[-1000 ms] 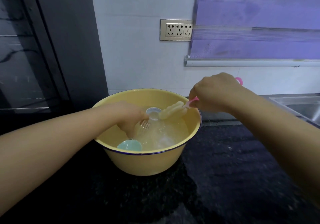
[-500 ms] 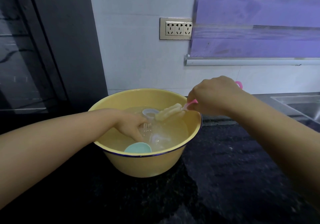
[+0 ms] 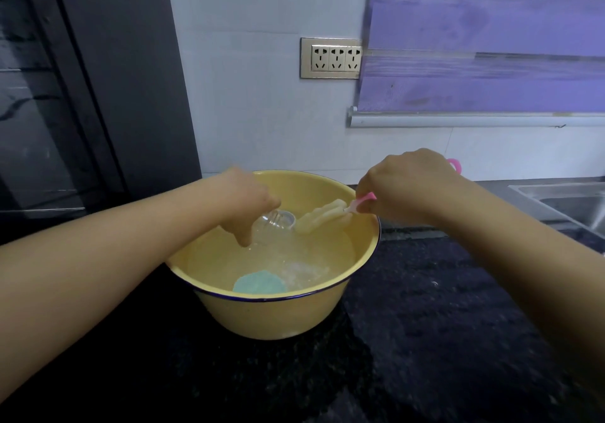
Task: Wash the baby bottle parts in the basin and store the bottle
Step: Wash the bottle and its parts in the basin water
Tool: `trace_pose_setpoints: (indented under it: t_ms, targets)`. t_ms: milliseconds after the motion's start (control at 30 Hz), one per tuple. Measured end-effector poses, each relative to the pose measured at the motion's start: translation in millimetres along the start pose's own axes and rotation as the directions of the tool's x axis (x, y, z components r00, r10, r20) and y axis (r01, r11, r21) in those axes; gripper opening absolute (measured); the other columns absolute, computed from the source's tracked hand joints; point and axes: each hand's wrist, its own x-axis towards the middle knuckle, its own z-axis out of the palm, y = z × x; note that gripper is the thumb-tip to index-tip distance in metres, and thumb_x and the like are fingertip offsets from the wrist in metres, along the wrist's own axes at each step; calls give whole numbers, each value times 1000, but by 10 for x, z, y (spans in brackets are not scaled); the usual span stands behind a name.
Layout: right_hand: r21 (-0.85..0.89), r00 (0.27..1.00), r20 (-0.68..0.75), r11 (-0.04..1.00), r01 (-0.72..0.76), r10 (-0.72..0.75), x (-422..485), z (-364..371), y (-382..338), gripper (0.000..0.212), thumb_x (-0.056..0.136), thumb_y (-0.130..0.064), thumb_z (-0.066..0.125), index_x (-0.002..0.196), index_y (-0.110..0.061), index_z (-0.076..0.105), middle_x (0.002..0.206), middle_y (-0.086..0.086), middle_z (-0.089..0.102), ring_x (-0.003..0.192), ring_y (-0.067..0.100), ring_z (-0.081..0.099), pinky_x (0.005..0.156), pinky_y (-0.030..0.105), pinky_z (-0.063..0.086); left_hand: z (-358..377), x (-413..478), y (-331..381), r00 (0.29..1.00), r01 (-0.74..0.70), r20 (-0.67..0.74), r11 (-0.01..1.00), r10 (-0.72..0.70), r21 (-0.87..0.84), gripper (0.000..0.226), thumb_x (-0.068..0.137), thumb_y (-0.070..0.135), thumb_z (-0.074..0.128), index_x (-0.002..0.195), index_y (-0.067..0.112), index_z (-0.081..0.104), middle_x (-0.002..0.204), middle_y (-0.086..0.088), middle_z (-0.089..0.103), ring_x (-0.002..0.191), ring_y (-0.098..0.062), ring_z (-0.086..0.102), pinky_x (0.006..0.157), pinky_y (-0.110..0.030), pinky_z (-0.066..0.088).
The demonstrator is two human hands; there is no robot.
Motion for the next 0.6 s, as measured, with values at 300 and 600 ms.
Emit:
trace_pose_setpoints:
  t_ms: [300, 600]
  targets:
    - [-9, 1000, 4, 1000, -7, 7, -21, -38, -15, 32, 93, -50, 42, 110, -34, 65, 106, -1, 64, 90, 25, 60, 63, 29, 34, -255, -124, 27, 984, 10, -152, 824, 92, 566, 45, 84, 5, 60, 122, 18, 41, 100, -5, 47, 87, -26, 36, 76, -36, 29]
    - [27, 999, 1, 999, -41, 41, -57, -103, 36, 32, 93, -51, 42, 108, -35, 65, 107, -2, 65, 92, 25, 60, 65, 28, 36, -161, -134, 54, 998, -7, -61, 988, 16, 155, 57, 80, 43, 65, 125, 21, 41, 110, 1, 54, 103, -24, 51, 70, -30, 33]
